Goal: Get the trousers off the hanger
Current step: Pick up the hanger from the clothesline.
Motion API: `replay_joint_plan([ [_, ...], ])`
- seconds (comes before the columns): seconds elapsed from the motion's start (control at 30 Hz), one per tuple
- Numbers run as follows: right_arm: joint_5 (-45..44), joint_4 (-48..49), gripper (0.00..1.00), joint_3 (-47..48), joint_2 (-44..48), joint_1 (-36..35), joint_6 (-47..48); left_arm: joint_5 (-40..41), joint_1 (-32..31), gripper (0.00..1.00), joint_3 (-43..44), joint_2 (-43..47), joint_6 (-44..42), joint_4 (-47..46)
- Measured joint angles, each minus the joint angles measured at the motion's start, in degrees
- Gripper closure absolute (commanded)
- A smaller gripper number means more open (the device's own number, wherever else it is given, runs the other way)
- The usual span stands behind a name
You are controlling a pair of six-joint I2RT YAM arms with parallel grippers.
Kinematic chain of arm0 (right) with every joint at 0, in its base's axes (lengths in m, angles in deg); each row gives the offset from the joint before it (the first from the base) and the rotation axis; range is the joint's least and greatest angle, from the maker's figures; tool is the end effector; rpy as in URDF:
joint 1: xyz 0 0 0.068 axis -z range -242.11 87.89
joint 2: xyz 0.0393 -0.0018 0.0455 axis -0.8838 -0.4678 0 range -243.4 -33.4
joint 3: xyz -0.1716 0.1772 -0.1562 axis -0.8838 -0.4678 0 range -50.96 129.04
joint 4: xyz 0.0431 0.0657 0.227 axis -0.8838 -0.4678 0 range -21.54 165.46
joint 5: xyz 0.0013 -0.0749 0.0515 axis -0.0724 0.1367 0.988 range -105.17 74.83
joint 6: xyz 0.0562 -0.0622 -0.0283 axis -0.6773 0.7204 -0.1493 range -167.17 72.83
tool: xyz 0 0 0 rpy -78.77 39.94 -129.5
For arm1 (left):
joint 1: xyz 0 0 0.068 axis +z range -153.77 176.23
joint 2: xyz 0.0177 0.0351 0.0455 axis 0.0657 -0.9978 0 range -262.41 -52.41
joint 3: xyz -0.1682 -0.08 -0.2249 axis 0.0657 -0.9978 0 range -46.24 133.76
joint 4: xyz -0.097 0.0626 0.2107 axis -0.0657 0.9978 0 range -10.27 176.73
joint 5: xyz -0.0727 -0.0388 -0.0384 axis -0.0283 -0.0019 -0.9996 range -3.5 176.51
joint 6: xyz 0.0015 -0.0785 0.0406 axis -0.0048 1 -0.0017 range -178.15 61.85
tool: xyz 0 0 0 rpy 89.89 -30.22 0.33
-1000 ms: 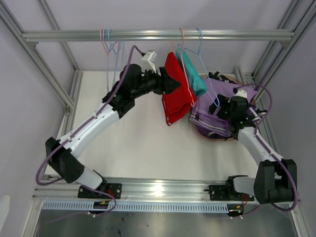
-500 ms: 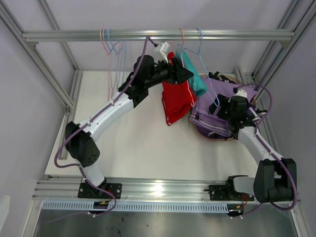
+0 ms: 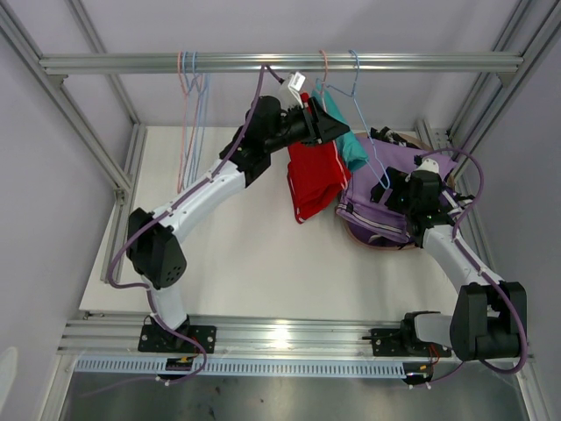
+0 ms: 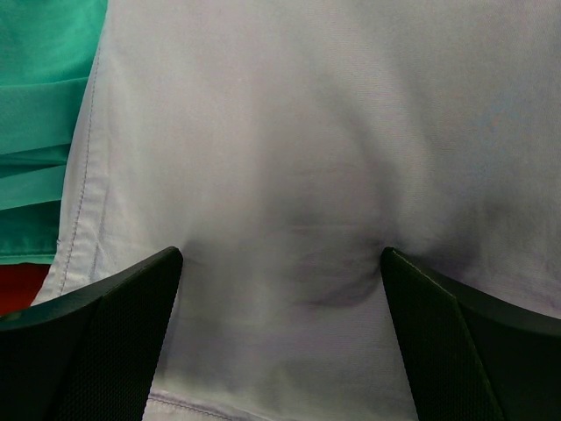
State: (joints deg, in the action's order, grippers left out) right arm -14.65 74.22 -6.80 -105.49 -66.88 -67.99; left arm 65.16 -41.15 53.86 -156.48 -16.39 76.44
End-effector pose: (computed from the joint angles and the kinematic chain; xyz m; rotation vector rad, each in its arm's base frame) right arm 0.2893 0.0249 0.2581 0.2866 2.0724 0.2812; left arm 0.3497 -0.3032 0.4315 0.2557 1.7405 -1.3401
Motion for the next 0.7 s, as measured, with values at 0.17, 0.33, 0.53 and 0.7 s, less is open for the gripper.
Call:
replay_joint_plan([
  [0.17,0.24,-0.02,0.01,0.0,0.0,0.04,0.0,-1.44,0.04,0.6,0.68,-1.53,5.86,-2.14],
  [0.33,0.31,-0.11,0.01,0.0,0.09,0.04,0.02,-2.58,0.07,0.63,0.96,-2.8,10.03,-3.3],
  [0.53,0.44,-0.15,0.01,0.0,0.11,0.04,0.07,-2.67,0.07,0.75,0.98,-2.82,11.93,-2.78],
  [0.7,0.46,-0.15,0.01,0.0,0.11,0.04,0.07,-2.08,0.02,0.95,0.98,-2.82,12.41,-1.44],
])
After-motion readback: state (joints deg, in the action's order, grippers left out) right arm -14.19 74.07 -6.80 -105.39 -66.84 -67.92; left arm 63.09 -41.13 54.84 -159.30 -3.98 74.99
